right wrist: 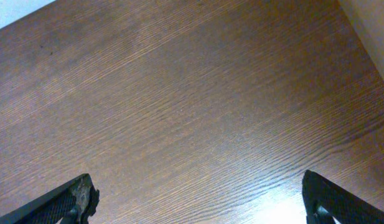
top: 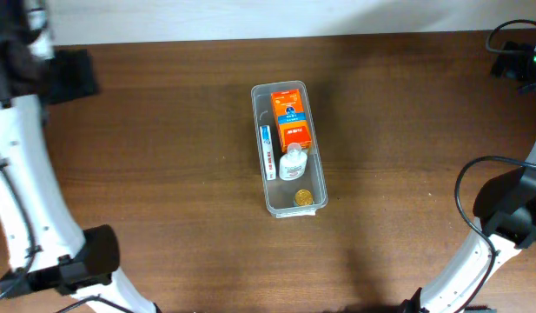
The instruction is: Pack container
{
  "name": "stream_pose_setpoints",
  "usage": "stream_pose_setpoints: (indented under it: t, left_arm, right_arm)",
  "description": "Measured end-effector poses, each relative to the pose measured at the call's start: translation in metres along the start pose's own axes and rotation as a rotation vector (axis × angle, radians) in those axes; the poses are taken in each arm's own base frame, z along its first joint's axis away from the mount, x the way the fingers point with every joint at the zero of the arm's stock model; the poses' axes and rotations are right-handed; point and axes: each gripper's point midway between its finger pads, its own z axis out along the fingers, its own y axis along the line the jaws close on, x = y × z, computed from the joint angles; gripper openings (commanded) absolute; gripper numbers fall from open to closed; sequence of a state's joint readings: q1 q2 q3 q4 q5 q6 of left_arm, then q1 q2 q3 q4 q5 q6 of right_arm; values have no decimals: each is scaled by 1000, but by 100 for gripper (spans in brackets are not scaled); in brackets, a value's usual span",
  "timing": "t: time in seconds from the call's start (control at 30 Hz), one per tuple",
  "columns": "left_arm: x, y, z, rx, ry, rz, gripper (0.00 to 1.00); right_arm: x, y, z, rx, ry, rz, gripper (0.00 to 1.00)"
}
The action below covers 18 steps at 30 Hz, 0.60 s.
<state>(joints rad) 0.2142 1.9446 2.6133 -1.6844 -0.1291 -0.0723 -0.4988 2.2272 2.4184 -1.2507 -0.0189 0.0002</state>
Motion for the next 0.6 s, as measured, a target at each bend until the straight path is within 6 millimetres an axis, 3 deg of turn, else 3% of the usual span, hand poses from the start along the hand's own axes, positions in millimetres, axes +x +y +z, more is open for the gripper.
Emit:
stream_pose_setpoints:
  t: [0.1, 0.23, 0.6]
  left_arm:
    - [0, 18, 2, 13, 7, -54, 99]
    - [2, 27, 4, 28, 14, -87, 99]
    - [1, 13, 3, 114, 17, -91, 99]
  right_arm:
    - [0, 0, 0, 0, 0, 0, 98]
    - [0, 0, 0, 0, 0, 0, 98]
    - [0, 0, 0, 0, 0, 0, 98]
